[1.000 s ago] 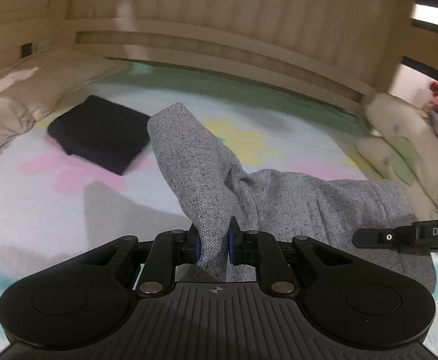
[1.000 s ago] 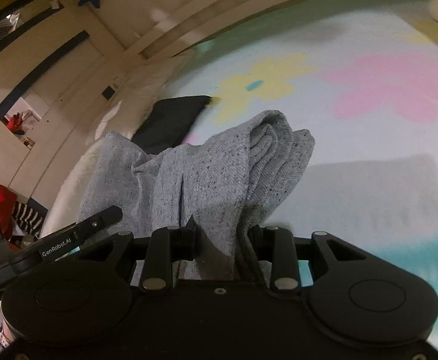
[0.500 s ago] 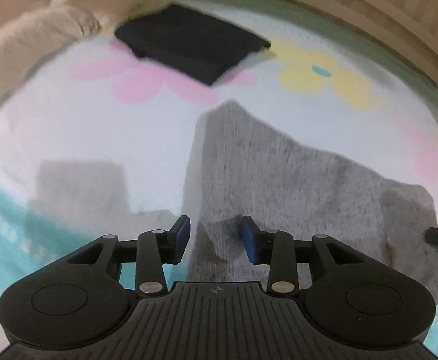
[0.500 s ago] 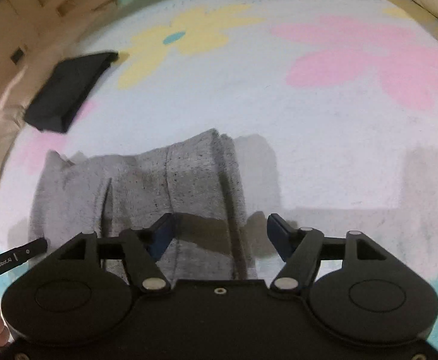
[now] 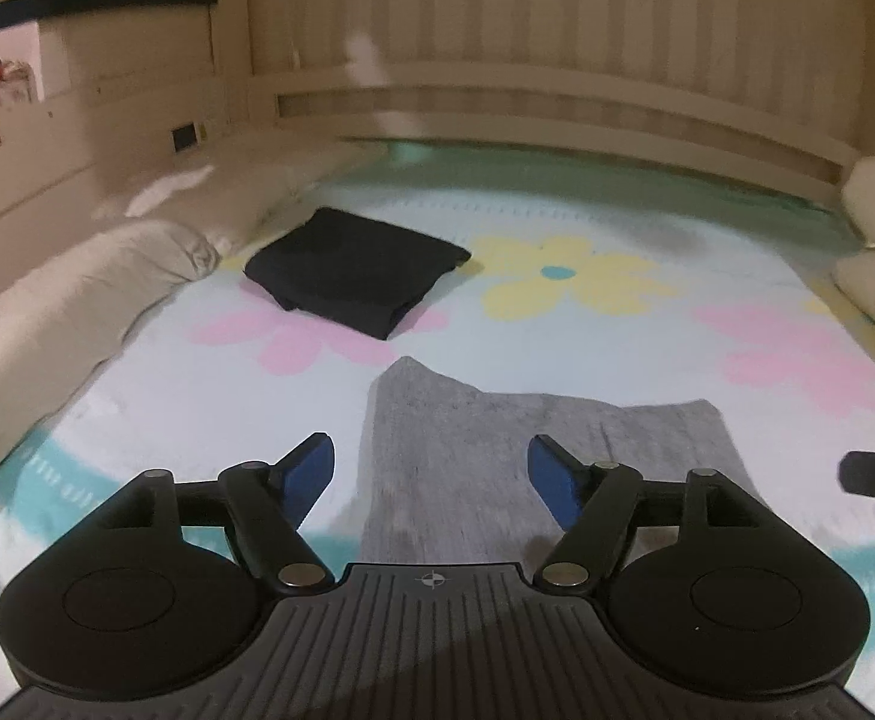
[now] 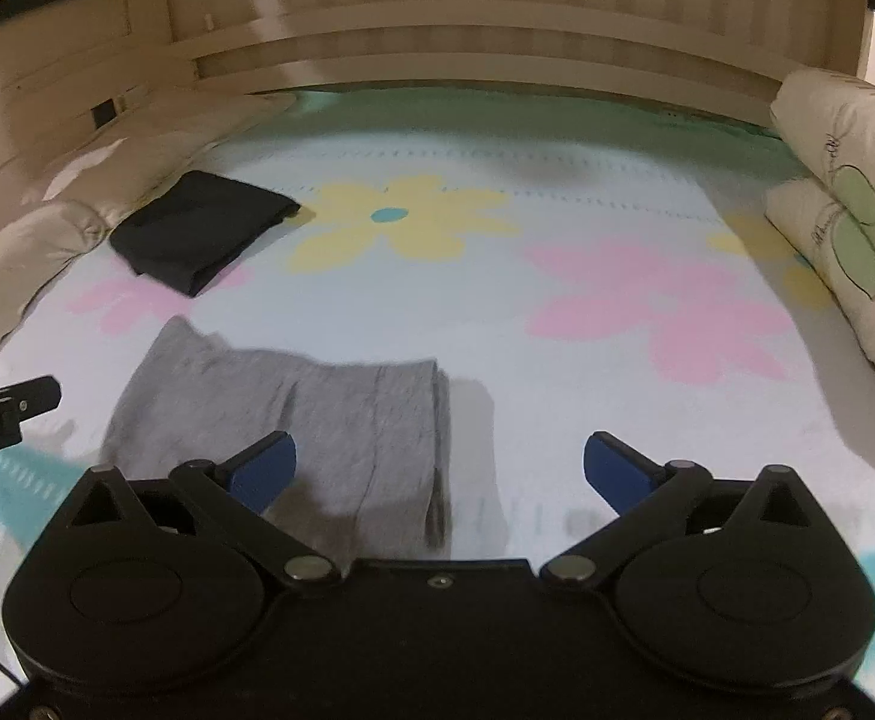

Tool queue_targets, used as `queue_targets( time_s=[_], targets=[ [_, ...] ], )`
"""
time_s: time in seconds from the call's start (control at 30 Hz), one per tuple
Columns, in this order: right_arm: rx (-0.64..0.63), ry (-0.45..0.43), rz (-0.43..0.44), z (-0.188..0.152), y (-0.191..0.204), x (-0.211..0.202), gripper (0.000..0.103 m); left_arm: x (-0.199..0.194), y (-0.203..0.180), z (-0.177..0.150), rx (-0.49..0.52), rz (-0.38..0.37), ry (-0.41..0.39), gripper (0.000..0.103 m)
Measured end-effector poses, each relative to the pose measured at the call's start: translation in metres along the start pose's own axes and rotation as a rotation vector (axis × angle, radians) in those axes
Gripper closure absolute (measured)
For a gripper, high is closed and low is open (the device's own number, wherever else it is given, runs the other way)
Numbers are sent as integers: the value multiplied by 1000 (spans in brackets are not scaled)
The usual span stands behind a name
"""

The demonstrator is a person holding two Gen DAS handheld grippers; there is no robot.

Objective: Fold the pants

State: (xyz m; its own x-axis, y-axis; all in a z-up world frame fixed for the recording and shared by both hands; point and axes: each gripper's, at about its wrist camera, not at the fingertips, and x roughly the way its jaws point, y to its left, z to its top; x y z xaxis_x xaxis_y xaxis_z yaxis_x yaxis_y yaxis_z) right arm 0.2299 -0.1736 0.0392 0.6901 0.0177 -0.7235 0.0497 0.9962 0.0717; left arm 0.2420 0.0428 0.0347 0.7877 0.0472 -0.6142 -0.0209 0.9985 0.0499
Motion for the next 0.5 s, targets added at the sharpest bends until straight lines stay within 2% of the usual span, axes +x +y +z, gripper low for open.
queue_targets(
  time_s=[0.13,0.27,0.4,0.5],
  targets=[
    [7,-1,21,-21,7,-25,1,-24,-3,-23,-7,-9,0,30],
    [29,37,4,-43,12,-38,1,-38,-8,-44,14,23,9,30],
    [32,78,-31,-64,15,-44,1,-42,-11,-57,24,-14,64,30],
    [67,99,-21,-77,12,-48,1,-42,-13,-64,24,-15,60,30]
  ],
)
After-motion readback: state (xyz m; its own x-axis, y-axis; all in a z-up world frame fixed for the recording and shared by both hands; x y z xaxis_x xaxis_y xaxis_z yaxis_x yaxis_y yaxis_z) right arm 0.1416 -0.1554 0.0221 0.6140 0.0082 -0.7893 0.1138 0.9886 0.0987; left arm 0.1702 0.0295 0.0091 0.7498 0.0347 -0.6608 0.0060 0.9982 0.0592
